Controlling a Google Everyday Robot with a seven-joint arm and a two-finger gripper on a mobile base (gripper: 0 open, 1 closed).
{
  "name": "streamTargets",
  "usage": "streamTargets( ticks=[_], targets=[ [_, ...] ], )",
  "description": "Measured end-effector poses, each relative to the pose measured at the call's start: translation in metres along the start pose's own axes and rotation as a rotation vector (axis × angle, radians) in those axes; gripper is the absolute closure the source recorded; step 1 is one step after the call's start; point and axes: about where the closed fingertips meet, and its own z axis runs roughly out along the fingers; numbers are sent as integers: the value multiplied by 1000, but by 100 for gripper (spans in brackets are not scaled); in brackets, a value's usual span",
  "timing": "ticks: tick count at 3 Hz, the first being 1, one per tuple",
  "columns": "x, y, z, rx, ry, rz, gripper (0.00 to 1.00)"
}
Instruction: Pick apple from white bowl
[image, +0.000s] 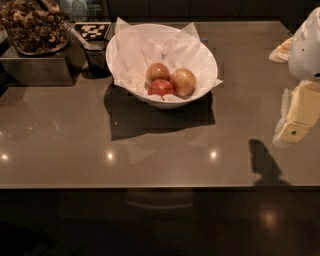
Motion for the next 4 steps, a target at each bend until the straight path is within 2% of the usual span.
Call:
streamTargets(
  ticks=[1, 2, 3, 4],
  targets=[
    [-1, -4, -3, 17, -14, 5, 0],
    [-6, -26, -10, 76, -103, 24, 0],
    [-22, -61, -11, 101, -260, -2, 0],
    [-43, -92, -7, 94, -389, -26, 0]
  ],
)
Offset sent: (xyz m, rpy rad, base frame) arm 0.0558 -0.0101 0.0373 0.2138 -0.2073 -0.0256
